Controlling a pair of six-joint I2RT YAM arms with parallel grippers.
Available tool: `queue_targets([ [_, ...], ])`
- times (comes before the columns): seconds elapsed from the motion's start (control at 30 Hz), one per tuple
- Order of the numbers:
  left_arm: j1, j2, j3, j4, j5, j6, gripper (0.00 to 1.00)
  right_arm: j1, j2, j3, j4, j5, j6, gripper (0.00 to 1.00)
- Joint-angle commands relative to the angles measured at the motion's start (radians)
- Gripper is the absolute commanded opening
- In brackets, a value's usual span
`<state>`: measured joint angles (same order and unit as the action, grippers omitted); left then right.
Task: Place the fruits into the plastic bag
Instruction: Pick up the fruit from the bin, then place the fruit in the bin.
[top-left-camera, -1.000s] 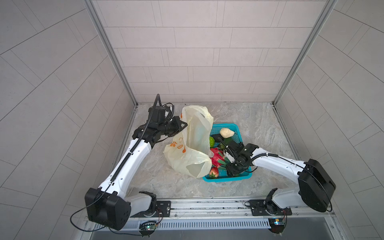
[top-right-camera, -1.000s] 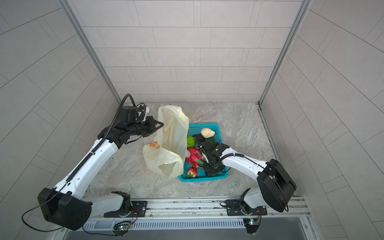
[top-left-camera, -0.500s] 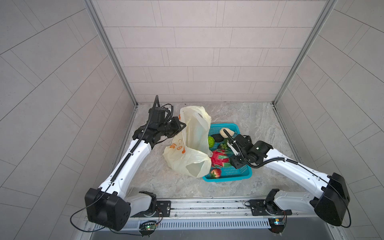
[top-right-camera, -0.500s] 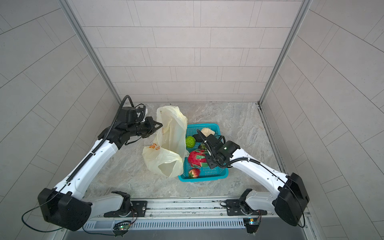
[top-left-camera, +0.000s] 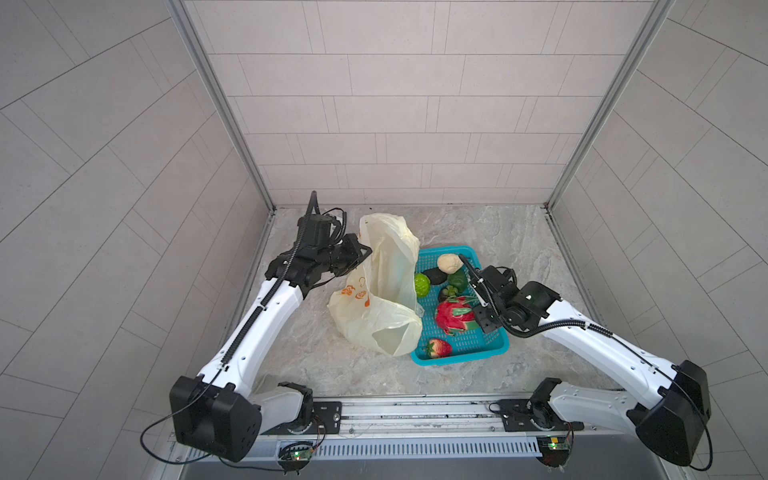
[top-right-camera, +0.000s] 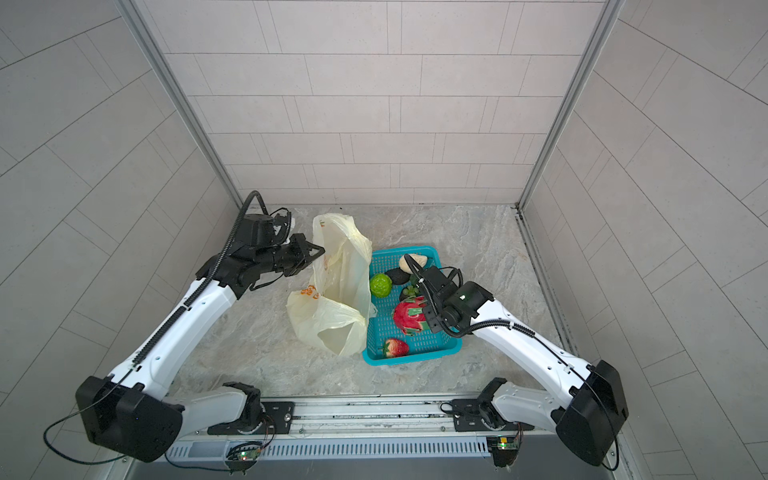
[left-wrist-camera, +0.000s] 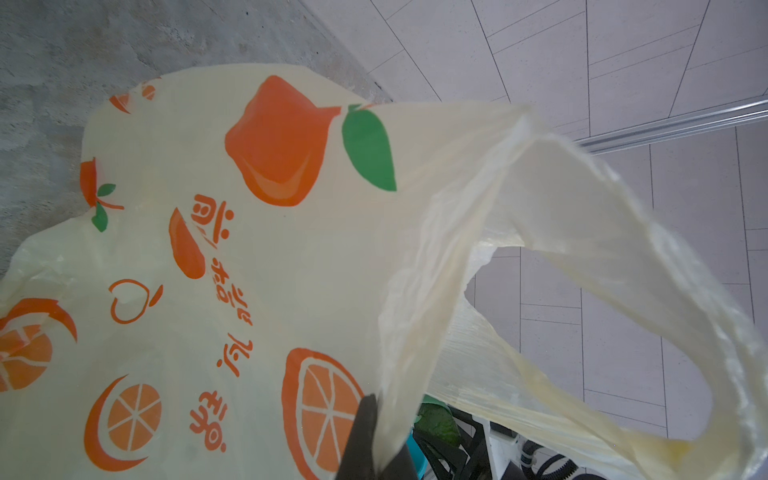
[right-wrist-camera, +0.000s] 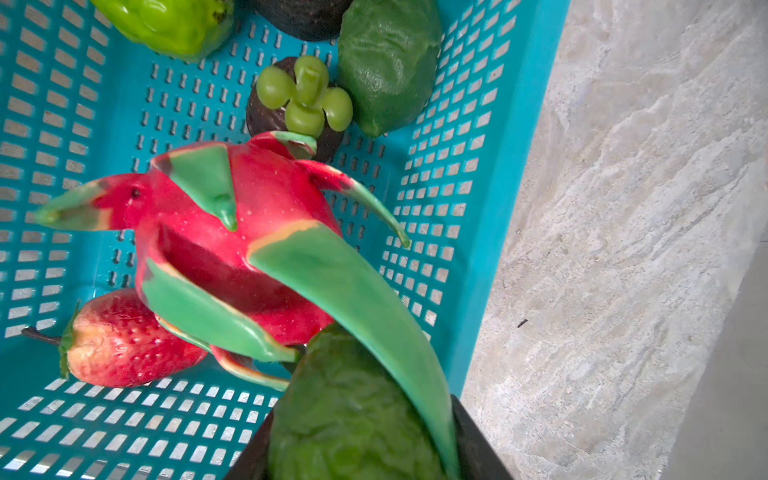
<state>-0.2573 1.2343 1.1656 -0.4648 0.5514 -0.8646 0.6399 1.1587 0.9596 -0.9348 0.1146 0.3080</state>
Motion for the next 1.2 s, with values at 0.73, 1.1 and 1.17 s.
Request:
queue_targets([
  [0.73, 0.006, -0.006, -0.002, -0.013, -0.027, 0.016, 0.00, -0.018, 0.101, -0.129, 0.090, -0.184, 0.097, 0.58],
  [1.1, 0.006, -0.014, -0.002, -0.024, -0.036, 0.027, 0.00, -0.023, 0.121, -0.135, 0.055, -0.185, 0.100, 0.66],
  [1.17, 0.004, -0.014, -0.002, -0.026, -0.040, 0.030, 0.00, -0.023, 0.111, -0.140, 0.054, -0.184, 0.104, 0.66],
])
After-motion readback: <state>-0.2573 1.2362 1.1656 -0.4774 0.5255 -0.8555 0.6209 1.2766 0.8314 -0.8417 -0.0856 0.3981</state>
